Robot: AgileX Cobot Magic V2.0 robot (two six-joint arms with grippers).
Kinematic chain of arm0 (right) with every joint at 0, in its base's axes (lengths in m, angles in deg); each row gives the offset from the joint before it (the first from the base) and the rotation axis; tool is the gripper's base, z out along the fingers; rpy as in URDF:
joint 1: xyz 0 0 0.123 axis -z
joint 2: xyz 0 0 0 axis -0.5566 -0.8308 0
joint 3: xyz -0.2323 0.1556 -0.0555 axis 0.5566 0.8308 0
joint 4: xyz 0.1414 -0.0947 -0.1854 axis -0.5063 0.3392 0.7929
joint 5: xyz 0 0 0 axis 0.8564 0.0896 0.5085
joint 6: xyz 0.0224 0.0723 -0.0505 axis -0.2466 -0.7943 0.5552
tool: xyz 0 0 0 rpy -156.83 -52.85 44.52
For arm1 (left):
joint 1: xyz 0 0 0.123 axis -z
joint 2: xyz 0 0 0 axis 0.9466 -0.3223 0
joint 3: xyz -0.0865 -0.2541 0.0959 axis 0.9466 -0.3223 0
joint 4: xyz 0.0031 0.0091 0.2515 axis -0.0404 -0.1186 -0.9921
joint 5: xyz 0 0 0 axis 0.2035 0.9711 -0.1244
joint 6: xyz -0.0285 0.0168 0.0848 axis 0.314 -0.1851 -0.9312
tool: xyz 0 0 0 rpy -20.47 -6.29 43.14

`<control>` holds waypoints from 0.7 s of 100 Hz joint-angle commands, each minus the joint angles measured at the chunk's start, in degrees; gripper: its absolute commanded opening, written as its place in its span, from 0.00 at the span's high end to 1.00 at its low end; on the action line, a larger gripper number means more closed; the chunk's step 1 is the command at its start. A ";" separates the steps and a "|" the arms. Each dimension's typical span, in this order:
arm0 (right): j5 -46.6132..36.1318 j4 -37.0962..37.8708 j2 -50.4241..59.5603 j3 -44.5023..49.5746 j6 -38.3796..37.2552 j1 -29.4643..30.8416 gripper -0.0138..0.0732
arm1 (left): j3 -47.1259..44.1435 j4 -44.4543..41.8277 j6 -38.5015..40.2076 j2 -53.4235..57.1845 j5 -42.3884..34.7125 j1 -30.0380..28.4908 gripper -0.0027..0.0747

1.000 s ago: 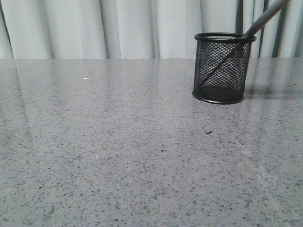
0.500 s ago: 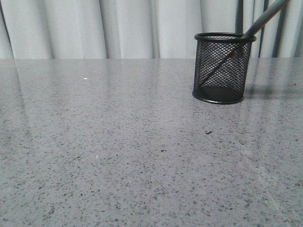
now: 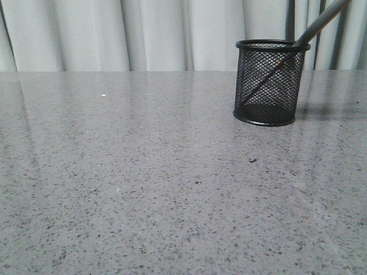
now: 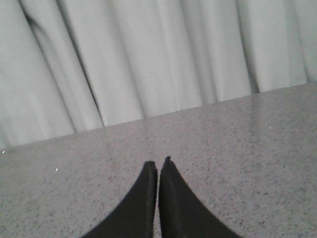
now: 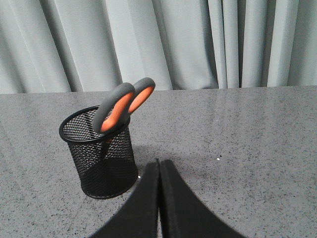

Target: Put scissors into bucket

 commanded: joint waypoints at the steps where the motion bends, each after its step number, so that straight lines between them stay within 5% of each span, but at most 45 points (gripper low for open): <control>1: -4.19 -0.20 -0.13 -1.47 0.53 0.26 0.92 | -1.58 0.03 1.71 3.15 -3.96 -1.93 0.99; 29: -4.19 -0.20 -0.13 -1.47 0.53 0.26 0.92 | -9.35 2.32 1.71 6.66 -5.49 -3.82 0.99; 70: -4.19 -0.20 -0.13 -1.47 0.53 0.26 0.92 | -9.30 3.30 1.61 6.66 -5.49 -3.82 0.99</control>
